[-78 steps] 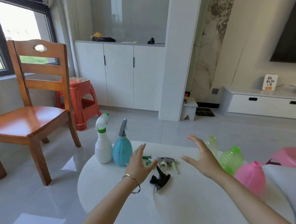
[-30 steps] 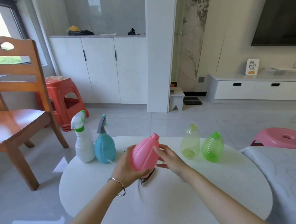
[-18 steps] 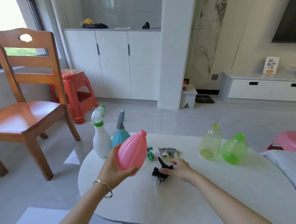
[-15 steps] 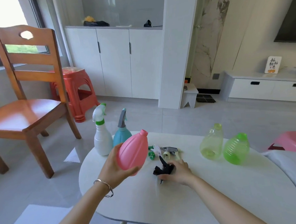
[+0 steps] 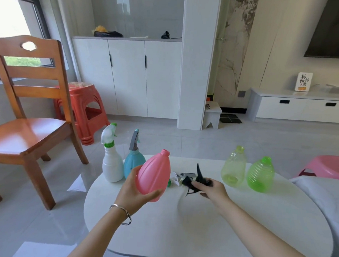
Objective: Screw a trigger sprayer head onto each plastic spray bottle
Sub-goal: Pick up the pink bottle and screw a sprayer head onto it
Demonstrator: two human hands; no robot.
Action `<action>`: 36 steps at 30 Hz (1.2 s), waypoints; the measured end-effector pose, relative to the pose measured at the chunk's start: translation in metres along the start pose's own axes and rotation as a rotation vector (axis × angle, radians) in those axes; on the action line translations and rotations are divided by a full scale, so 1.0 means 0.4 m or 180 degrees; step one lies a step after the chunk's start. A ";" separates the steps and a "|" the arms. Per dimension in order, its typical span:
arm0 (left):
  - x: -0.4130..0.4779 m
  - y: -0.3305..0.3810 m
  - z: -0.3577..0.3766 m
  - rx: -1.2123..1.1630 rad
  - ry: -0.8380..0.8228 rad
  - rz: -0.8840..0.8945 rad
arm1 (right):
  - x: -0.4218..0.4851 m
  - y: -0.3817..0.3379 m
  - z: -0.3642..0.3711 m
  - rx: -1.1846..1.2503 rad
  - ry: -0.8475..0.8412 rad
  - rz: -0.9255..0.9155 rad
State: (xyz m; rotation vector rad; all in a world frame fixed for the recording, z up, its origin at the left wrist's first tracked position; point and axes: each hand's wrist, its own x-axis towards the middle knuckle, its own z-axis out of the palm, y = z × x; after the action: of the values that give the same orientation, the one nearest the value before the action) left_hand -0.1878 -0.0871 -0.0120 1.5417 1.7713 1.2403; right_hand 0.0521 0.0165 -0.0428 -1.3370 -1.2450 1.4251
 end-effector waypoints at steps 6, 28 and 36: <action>0.024 0.029 0.034 0.0029 -0.0005 0.0086 | -0.005 -0.124 -0.091 0.1411 0.0071 -0.0159; 0.029 0.034 0.044 0.0306 0.0115 0.0056 | -0.064 -0.223 -0.182 0.0593 -0.0457 -0.0540; 0.034 0.034 0.042 0.0304 0.0097 0.0060 | -0.063 -0.222 -0.182 0.0707 -0.0377 -0.0558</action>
State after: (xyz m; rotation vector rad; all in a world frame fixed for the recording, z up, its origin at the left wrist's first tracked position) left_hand -0.1701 -0.0696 -0.0056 1.6037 1.8639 1.2100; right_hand 0.1210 0.0189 0.0523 -0.9829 -1.2079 1.4857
